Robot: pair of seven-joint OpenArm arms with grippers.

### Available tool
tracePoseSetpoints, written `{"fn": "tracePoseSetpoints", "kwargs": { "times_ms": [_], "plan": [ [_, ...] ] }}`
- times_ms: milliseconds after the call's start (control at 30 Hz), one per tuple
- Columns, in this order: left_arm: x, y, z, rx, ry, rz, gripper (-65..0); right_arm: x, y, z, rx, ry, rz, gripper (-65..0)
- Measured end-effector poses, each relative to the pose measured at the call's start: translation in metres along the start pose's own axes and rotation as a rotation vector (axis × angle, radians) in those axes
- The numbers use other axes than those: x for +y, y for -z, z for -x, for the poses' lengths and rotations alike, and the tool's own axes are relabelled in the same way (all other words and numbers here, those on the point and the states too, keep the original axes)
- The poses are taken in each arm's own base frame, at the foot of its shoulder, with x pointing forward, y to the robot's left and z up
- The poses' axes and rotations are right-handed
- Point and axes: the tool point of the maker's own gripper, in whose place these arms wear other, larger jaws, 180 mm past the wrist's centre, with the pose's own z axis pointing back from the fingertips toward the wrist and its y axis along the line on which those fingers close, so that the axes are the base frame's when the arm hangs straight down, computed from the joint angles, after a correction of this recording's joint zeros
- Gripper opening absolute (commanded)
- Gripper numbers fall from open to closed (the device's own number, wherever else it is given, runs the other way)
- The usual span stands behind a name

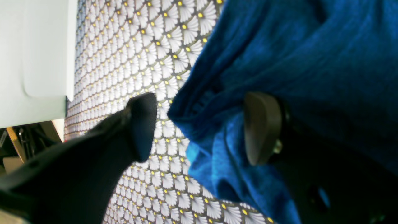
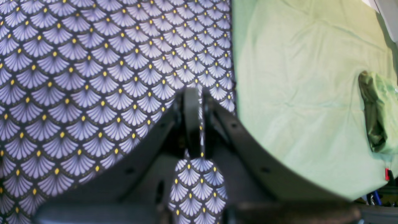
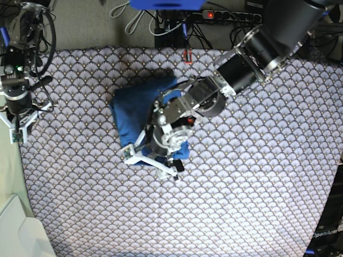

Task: Fold the T-shirt properly
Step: 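Fold the bundle's edge over with the left gripper and press it, then release the bundle and nudge it straight with the right gripper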

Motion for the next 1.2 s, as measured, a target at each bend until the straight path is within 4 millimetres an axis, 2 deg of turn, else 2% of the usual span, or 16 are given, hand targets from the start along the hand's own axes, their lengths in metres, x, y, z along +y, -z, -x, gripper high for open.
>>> {"fn": "tracePoseSetpoints", "kwargs": {
  "times_ms": [167,333,500,567,633,733,800,867,933,1000,1100,1133,1200],
  "plan": [
    [0.007,0.000,0.005,0.020,-0.042,-0.004,-22.4,0.000,0.000,0.000,0.000,0.000,0.000,-65.0],
    [0.045,0.001,0.026,0.068,-0.155,-0.068,-22.4,0.000,0.000,0.000,0.000,0.000,0.000,-65.0],
    [0.058,0.001,0.040,0.091,-0.223,-0.083,-22.4,0.000,0.000,0.000,0.000,0.000,-0.001,-65.0],
    [0.063,-0.004,0.051,0.119,-0.238,-0.093,-22.4,0.000,0.000,0.000,0.000,0.001,0.000,-65.0],
    [0.077,-0.017,0.065,0.116,-0.297,-0.125,-22.4,0.001,0.000,0.000,0.000,0.002,-0.002,-65.0],
    [0.115,-0.050,0.100,0.117,-0.436,-0.240,-22.4,0.003,-0.002,0.004,0.000,0.008,-0.003,-65.0],
    [0.139,-0.077,0.122,0.105,-0.527,-0.335,-22.5,0.016,-0.005,0.015,0.025,0.037,-0.028,-65.0],
    [0.144,-0.100,0.154,0.146,-0.606,-0.383,-24.0,0.029,-0.009,0.028,0.058,0.061,-0.054,-65.0],
    [0.139,-0.122,0.204,0.272,-0.679,-0.422,-32.0,0.037,-0.012,0.036,0.078,0.075,-0.071,-65.0],
    [0.128,-0.149,0.250,0.380,-0.712,-0.463,-45.1,0.046,-0.012,0.040,0.089,0.074,-0.085,-65.0],
    [0.101,-0.183,0.308,0.527,-0.751,-0.485,-63.4,0.082,-0.014,0.039,0.085,0.026,-0.203,-65.0],
    [0.094,-0.193,0.321,0.563,-0.776,-0.497,-65.0,0.098,-0.014,0.038,0.075,0.013,-0.263,-65.0],
    [0.080,-0.214,0.340,0.603,-0.798,-0.511,-64.0,0.120,-0.011,0.047,0.107,0.018,-0.322,-65.0]
  ]
}}
